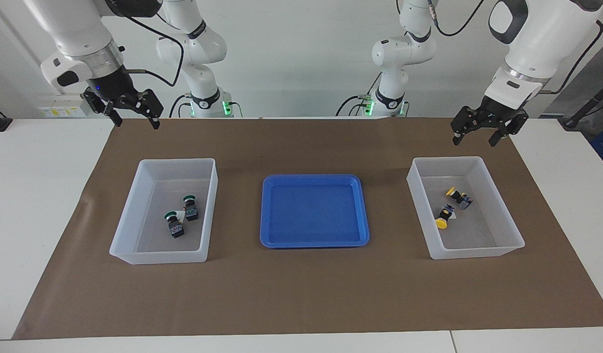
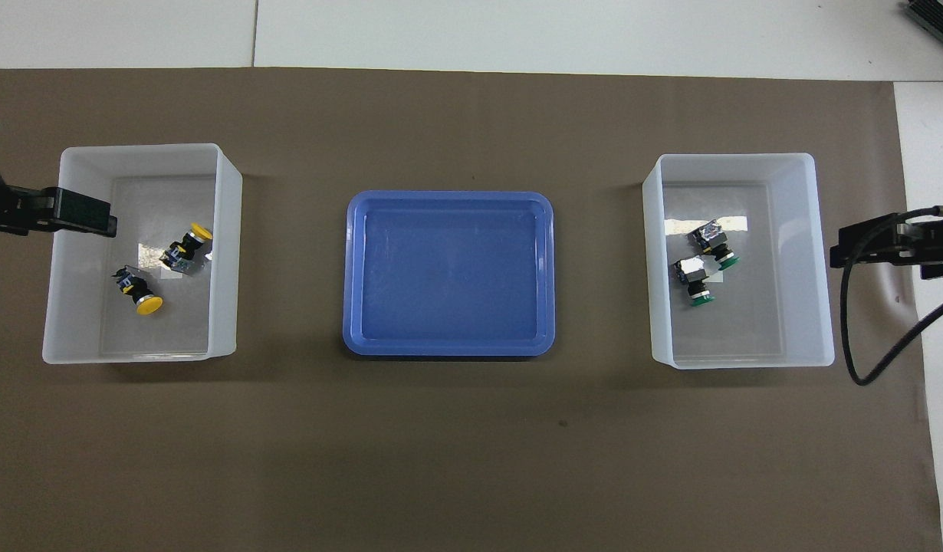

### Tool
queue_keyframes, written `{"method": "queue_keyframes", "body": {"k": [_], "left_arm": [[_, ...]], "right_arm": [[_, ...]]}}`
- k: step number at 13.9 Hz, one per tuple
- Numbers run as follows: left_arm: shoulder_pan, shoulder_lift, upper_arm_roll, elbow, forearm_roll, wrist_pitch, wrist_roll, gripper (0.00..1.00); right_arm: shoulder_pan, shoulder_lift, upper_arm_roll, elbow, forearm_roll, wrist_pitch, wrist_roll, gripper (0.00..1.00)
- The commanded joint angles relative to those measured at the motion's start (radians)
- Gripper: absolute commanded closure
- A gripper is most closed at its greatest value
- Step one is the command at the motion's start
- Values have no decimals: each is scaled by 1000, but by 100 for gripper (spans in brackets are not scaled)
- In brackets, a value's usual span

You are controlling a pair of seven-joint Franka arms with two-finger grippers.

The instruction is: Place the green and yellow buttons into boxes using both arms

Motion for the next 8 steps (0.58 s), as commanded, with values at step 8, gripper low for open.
{"method": "queue_keyframes", "body": {"k": [8], "left_arm": [[-142, 4, 142, 26, 10, -21, 8, 0]], "right_arm": [[-8, -11, 10, -16, -41, -7, -45, 0]]}}
